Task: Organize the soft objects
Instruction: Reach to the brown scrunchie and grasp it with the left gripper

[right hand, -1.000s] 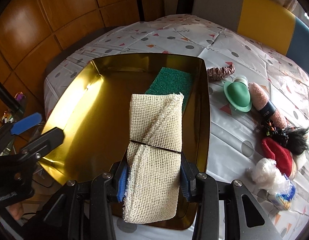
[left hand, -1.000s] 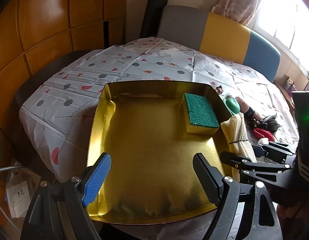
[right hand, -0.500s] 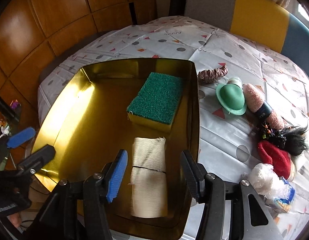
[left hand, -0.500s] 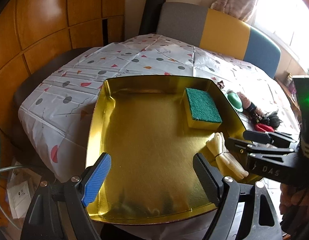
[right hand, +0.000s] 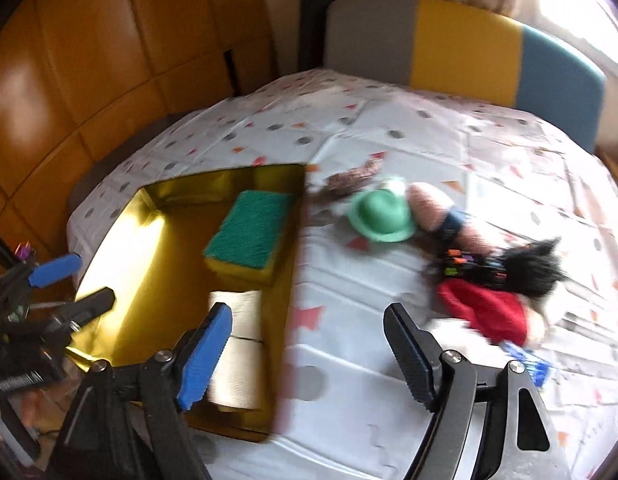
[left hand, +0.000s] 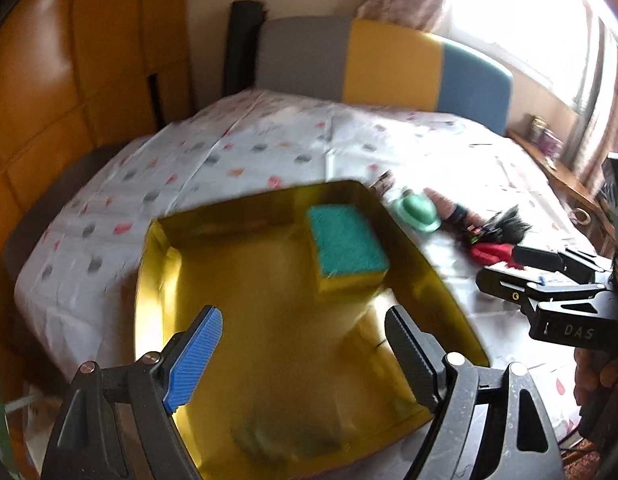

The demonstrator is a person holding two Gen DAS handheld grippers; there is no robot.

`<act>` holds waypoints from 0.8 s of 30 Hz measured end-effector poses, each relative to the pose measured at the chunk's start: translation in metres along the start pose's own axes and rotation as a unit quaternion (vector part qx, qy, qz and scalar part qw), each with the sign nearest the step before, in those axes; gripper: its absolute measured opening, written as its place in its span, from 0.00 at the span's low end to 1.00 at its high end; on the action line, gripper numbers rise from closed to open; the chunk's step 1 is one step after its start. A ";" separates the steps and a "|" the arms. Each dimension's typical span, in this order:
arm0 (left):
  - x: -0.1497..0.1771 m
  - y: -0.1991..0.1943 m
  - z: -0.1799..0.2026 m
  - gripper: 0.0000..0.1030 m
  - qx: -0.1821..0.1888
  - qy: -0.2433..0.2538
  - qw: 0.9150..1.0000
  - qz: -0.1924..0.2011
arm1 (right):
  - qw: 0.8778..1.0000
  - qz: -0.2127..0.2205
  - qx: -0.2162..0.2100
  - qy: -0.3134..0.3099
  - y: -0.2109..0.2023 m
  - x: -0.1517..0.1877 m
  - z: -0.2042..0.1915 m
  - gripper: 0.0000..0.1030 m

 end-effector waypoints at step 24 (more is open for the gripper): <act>-0.148 0.154 0.101 0.45 -0.006 0.131 0.983 -0.125 | 0.984 0.063 -0.017 0.168 -0.023 0.023 0.157 0.78</act>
Point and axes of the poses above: each gripper's, at about its wrist camera, not at the fingertips, and y roughly the way its jaws point, z to its right, x to its underside, the point moved 7 cm from there along y, roughly the way its jaws point, and after that the axes turned 8 degrees about -z, right-handed, at the moved point
